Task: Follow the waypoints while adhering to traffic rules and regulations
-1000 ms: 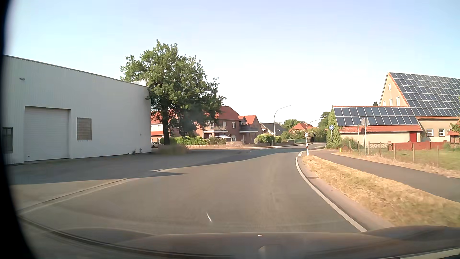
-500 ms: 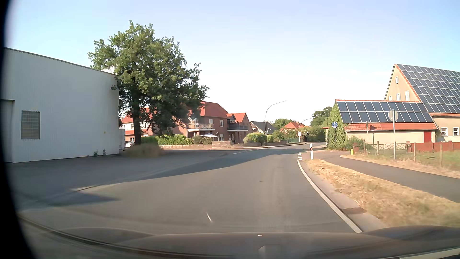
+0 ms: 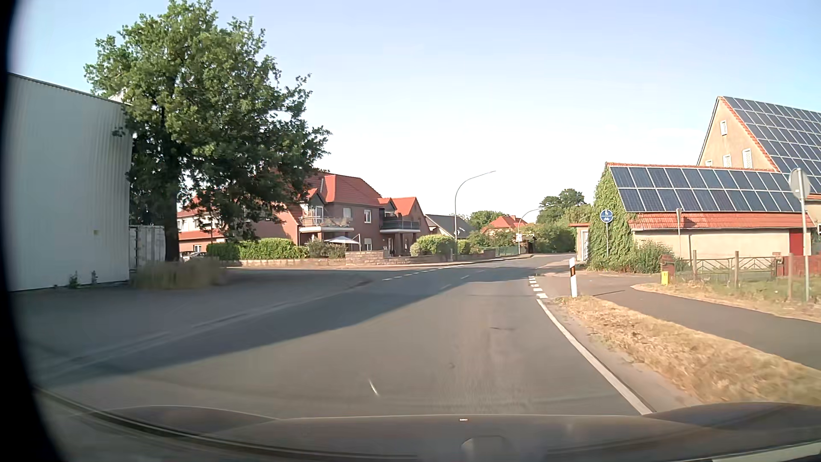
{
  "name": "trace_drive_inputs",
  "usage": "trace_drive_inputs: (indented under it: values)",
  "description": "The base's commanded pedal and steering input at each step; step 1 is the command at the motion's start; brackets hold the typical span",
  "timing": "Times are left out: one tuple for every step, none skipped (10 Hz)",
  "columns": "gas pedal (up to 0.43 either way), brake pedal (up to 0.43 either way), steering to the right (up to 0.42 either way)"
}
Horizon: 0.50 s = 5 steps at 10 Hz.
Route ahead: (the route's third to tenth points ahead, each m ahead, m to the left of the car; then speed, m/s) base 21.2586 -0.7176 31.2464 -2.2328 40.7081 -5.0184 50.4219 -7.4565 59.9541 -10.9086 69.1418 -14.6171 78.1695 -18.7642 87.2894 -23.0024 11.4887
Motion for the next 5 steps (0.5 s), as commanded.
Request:
trace_drive_inputs:
  values:
    - [0.13,0.006,0.033]
    - [0.13,0.006,0.034]
    - [0.138,0.006,0.034]
    - [0.138,0.006,0.036]
    - [0.138,0.006,0.036]
